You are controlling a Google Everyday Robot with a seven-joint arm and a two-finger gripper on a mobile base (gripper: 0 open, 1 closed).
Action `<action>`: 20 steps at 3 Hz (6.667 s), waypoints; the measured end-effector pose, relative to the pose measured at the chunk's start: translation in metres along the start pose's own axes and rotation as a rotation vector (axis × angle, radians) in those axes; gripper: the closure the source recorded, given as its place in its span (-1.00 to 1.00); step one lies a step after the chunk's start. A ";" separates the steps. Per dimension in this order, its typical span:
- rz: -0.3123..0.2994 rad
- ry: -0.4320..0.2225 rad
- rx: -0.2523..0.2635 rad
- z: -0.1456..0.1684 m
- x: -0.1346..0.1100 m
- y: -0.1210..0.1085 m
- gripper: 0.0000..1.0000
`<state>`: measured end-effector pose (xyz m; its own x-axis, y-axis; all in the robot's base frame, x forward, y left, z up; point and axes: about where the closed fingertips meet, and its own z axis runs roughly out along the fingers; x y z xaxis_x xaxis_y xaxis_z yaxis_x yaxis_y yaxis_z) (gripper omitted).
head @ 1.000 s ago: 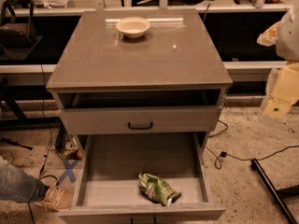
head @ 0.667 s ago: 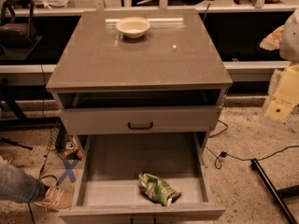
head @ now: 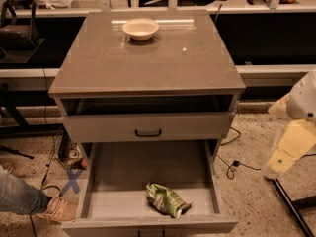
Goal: Pick green jalapeno chip bag from middle drawer and place on counter
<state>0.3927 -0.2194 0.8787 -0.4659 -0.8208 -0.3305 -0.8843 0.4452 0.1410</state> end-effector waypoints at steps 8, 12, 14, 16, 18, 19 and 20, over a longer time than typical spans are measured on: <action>0.425 -0.158 -0.230 0.329 -0.026 -0.002 -1.00; 0.468 -0.149 -0.056 0.385 -0.041 -0.040 -1.00; 0.497 -0.101 -0.006 0.437 -0.047 -0.050 -1.00; 0.564 -0.073 -0.021 0.476 -0.025 -0.062 -1.00; 0.599 -0.042 -0.026 0.491 -0.006 -0.062 -0.25; 0.600 -0.041 -0.030 0.492 -0.003 -0.060 0.26; 0.608 -0.082 -0.103 0.494 -0.017 -0.053 0.68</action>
Offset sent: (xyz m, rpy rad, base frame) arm -0.0894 0.0794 -0.1480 0.1831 0.3875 -0.1118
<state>0.4626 -0.0523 0.4155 -0.8869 -0.3989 -0.2332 -0.4617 0.7842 0.4145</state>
